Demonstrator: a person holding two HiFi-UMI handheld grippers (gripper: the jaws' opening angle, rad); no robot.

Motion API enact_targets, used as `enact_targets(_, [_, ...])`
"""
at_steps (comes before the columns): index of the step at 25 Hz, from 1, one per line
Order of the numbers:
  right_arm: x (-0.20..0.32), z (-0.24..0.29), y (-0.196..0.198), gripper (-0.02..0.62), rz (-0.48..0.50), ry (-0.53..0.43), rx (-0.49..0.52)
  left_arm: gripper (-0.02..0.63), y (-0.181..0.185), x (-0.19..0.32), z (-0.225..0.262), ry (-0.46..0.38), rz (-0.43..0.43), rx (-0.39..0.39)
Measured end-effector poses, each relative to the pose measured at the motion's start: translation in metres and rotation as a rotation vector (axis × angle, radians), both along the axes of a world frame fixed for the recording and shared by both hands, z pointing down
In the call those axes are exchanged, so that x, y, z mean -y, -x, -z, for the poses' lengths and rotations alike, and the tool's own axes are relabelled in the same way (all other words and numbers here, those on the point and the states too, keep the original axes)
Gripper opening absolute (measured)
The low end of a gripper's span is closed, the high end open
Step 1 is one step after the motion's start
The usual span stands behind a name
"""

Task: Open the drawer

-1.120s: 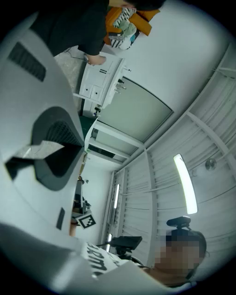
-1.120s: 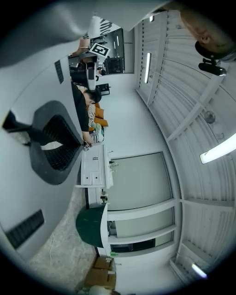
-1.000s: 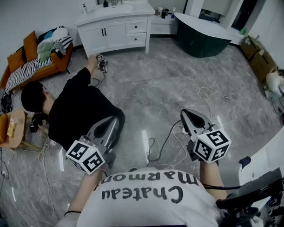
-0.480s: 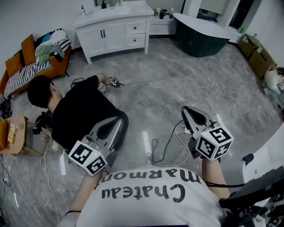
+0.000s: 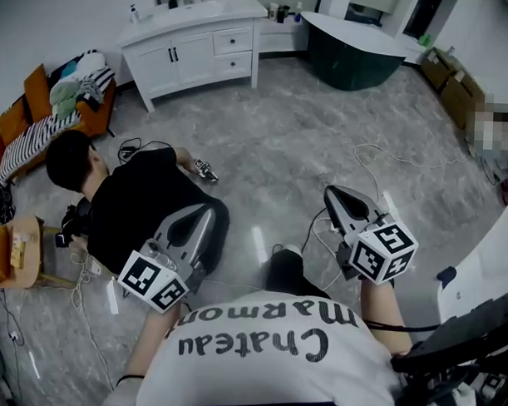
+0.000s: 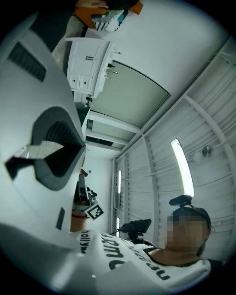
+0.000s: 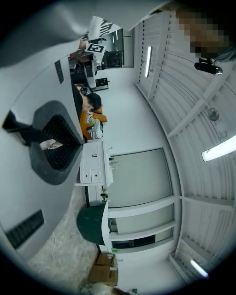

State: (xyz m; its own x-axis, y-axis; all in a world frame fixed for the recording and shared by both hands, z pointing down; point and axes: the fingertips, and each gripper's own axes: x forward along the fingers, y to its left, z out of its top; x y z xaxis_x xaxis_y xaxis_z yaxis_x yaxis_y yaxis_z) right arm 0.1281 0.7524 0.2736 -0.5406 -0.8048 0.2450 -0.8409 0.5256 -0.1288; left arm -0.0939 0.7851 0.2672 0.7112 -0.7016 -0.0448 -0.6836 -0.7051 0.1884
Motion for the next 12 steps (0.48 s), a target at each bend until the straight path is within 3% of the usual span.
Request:
enact_targets(7, [0.077, -0.015, -0.002, 0.011, 0.047, 0.003, -0.025, 0.008, -0.013, 0.080, -0.028, 0.096, 0.036, 0.048])
enact_targets(12, [0.153, -0.026, -0.038, 0.011, 0.051, 0.045, -0.036, 0.008, -0.041, 0.148, -0.038, 0.117, 0.036, 0.062])
